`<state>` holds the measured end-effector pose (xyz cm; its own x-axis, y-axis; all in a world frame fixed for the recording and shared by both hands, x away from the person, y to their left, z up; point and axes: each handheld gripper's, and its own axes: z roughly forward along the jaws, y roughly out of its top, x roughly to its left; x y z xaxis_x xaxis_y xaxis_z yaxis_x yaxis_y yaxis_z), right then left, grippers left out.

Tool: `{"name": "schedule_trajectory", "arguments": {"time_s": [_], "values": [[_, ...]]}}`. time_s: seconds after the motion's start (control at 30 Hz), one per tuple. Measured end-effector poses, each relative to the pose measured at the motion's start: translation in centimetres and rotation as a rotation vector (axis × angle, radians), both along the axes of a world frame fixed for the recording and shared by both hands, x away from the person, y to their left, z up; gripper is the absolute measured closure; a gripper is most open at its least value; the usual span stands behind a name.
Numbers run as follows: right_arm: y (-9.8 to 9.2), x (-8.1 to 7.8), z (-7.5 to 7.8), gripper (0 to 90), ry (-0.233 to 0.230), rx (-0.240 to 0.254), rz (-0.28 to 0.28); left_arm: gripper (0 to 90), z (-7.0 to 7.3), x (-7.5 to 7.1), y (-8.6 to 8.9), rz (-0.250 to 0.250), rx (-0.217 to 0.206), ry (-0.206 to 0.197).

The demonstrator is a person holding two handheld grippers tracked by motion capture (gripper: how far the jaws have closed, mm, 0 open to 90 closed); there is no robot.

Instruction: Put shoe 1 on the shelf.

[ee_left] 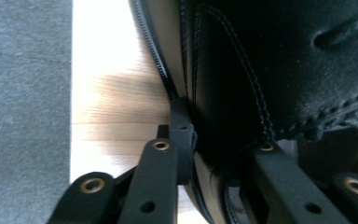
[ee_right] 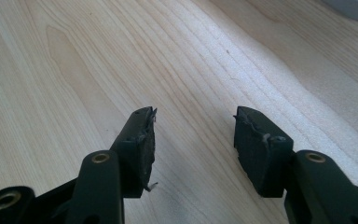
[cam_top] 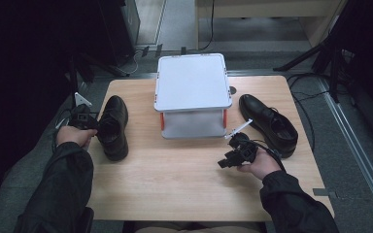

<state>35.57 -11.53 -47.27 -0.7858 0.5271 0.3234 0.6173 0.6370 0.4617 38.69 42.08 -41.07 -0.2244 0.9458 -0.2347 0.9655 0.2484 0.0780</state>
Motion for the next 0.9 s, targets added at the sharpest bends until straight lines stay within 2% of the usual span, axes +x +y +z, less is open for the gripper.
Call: {"name": "schedule_trajectory", "arguments": {"time_s": [0.2, 0.3, 0.5, 0.7, 0.83, 0.9], "values": [[-0.1, 0.1, 0.0, 49.1, 0.000, 0.004, -0.001, 84.8, 0.4, 0.1, 0.6, 0.036, -0.091, 0.006], [-0.2, 0.1, 0.0, 49.1, 0.000, 0.006, -0.001, 84.8, 0.8, 0.3, 0.4, 0.035, -0.113, 0.003], [-0.3, 0.1, 0.1, 49.1, 0.001, 0.007, -0.004, 84.6, 2.3, 1.1, -0.5, 0.019, -0.113, -0.006], [-0.3, 0.1, 0.1, 49.1, 0.002, 0.010, -0.002, 84.6, 4.7, 2.1, -1.4, 0.001, -0.107, -0.014], [-0.3, 0.1, 0.1, 49.1, 0.001, 0.013, 0.001, 84.8, 6.1, 2.7, -1.9, 0.003, -0.121, -0.027], [-0.3, 0.0, 0.1, 49.1, 0.001, 0.012, 0.003, 84.7, 7.0, 3.0, -2.2, 0.001, -0.112, -0.033]]}}
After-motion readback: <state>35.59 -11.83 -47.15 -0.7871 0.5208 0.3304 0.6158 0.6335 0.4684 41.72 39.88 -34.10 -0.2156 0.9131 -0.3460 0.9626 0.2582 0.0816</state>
